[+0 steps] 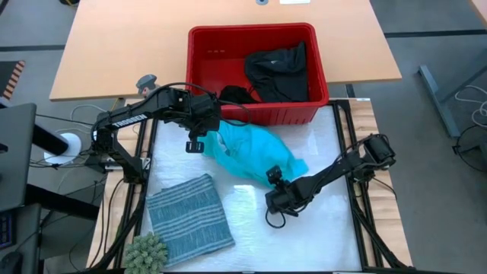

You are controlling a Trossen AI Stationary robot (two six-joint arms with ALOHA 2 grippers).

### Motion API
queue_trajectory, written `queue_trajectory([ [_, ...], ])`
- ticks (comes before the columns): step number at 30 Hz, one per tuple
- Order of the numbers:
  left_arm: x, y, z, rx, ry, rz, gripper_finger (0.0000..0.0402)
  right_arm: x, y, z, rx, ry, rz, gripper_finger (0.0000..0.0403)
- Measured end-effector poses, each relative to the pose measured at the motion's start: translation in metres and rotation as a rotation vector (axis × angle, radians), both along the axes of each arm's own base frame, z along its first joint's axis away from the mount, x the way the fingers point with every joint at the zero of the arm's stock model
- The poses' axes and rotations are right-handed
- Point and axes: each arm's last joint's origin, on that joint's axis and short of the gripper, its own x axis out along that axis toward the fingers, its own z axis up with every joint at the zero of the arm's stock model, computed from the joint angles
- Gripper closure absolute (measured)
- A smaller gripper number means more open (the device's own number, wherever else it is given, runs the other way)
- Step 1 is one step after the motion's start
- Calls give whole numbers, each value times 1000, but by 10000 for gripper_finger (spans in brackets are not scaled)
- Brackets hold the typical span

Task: Fold Laundry from Bin
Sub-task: Fold the light blue shorts from the red organizer bin

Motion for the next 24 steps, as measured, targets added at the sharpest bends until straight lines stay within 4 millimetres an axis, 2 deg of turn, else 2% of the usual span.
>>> queue_trajectory([
  [2, 0, 0, 0, -2, -2, 6, 401, 0, -3, -2, 24, -1, -8, 148],
  [4, 0, 0, 0, -4, -4, 11, 401, 2, -4, -5, 25, 9, -14, 186],
  [8, 0, 0, 0, -8, -1, 17, 401, 4, -3, -1, 31, 27, -31, 315],
  [9, -1, 0, 0, -9, 3, 18, 401, 5, -3, 4, 35, 31, -43, 354],
  [10, -1, 0, -1, -10, 9, 18, 401, 6, -3, 12, 38, 38, -52, 372],
  [14, -2, -1, -1, -11, 20, 17, 401, 13, 3, 50, 60, 22, -124, 374],
  [18, -7, -2, -3, -20, 79, 9, 401, 11, 7, 110, 124, -69, -217, 374],
  [21, -9, -2, -1, -27, 60, 26, 401, -3, 1, 153, 191, -186, -371, 374],
  [24, -14, -6, 7, -55, 24, 14, 401, -30, -12, 190, 215, -318, -625, 374],
])
